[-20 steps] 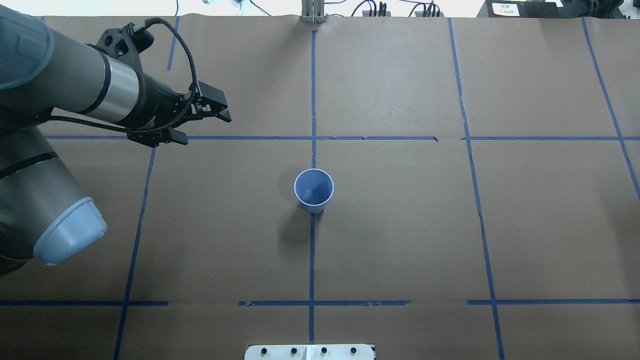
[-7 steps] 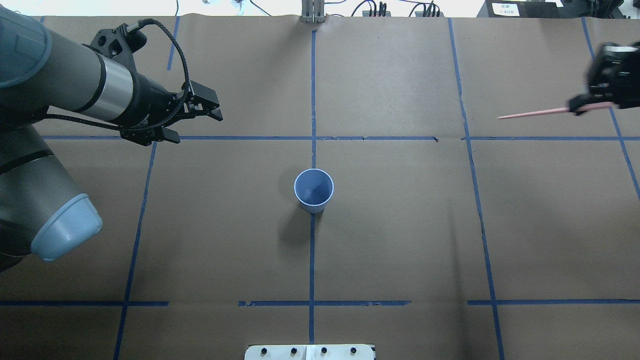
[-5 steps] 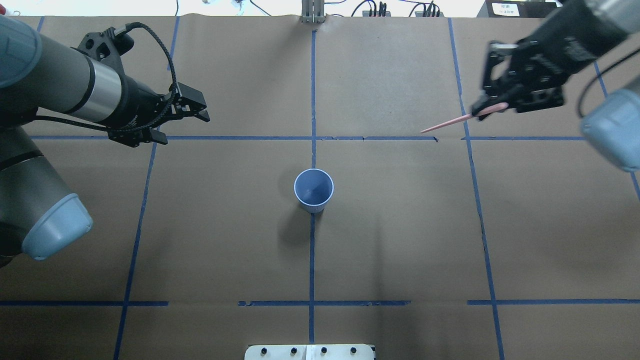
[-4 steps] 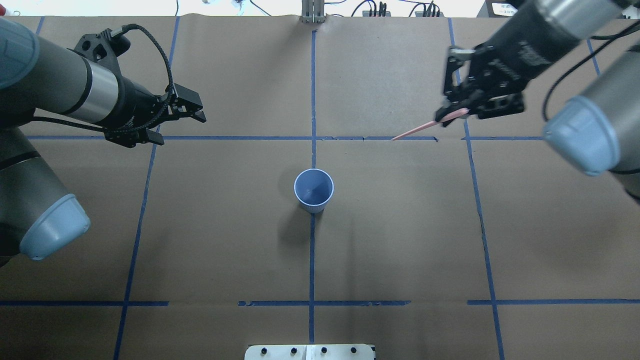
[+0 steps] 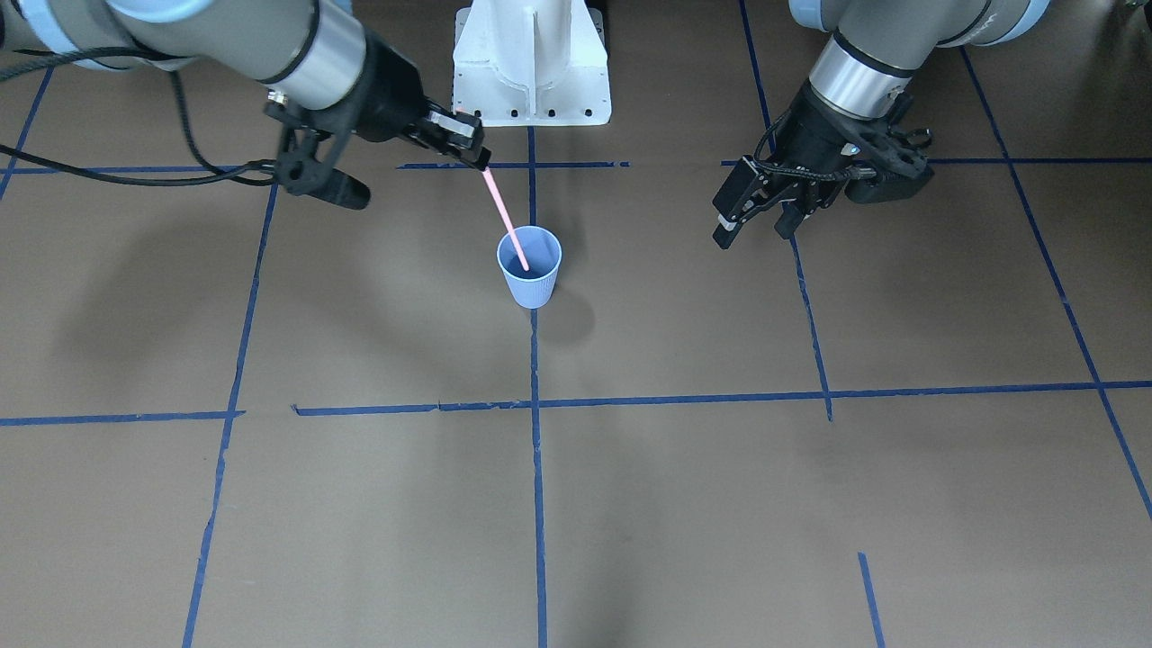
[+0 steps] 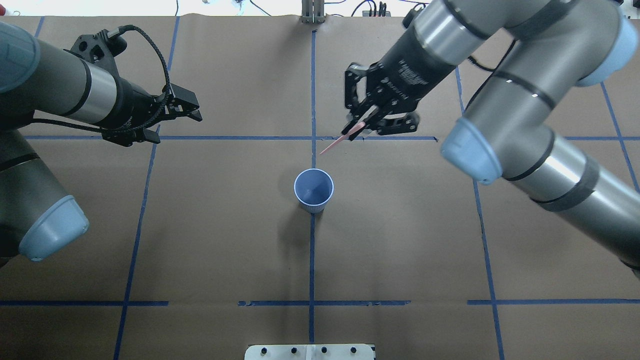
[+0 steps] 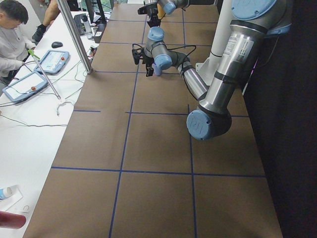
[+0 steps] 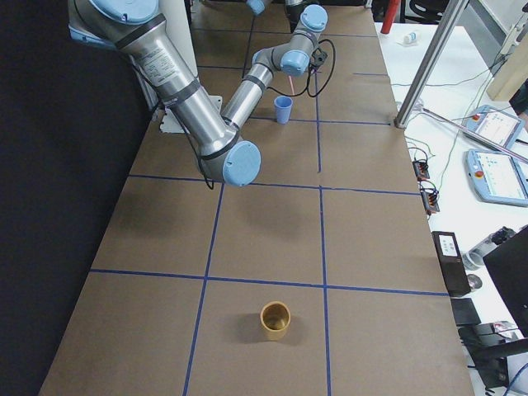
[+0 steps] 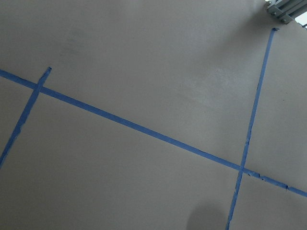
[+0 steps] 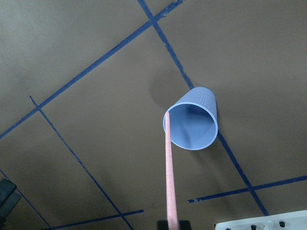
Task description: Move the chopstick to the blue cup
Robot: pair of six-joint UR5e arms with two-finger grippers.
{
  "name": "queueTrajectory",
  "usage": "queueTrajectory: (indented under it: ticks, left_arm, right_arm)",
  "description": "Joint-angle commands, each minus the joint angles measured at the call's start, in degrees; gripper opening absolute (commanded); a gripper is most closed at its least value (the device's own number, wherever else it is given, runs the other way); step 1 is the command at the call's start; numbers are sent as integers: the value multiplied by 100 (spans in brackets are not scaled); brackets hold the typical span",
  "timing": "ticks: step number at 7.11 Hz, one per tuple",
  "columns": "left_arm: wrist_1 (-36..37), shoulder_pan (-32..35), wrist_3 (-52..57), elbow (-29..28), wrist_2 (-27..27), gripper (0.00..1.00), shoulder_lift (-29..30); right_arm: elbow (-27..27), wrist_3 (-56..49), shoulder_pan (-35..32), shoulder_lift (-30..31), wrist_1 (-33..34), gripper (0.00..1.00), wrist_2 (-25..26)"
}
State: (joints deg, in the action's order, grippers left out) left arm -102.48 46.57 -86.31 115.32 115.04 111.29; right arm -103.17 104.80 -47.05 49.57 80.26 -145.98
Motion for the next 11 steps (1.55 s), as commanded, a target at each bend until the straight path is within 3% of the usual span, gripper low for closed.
queueTrajectory:
  ticks: [1, 3, 4, 5, 6, 9, 11]
  left_arm:
    - [0, -7, 0, 0, -8, 100, 6]
    - [0, -7, -9, 8, -8, 100, -2]
    - [0, -7, -9, 8, -8, 100, -2]
    - [0, 1, 0, 8, -8, 100, -11]
    - [0, 1, 0, 8, -8, 100, -11]
    - [26, 45, 26, 78, -8, 100, -142]
    - [44, 107, 1110, 192, 10, 100, -676]
  right_arm:
    - [-1, 375, 231, 26, -72, 1, 52]
    - [51, 366, 267, 18, -72, 3, 183]
    - [69, 366, 406, 26, -54, 27, 453]
    - [69, 366, 495, 35, -45, 92, 639]
    - [60, 384, 504, 26, -45, 100, 702]
    - [-193, 157, -20, 279, -45, 100, 841]
    - [-274, -1777, -819, 1068, -37, 100, 982]
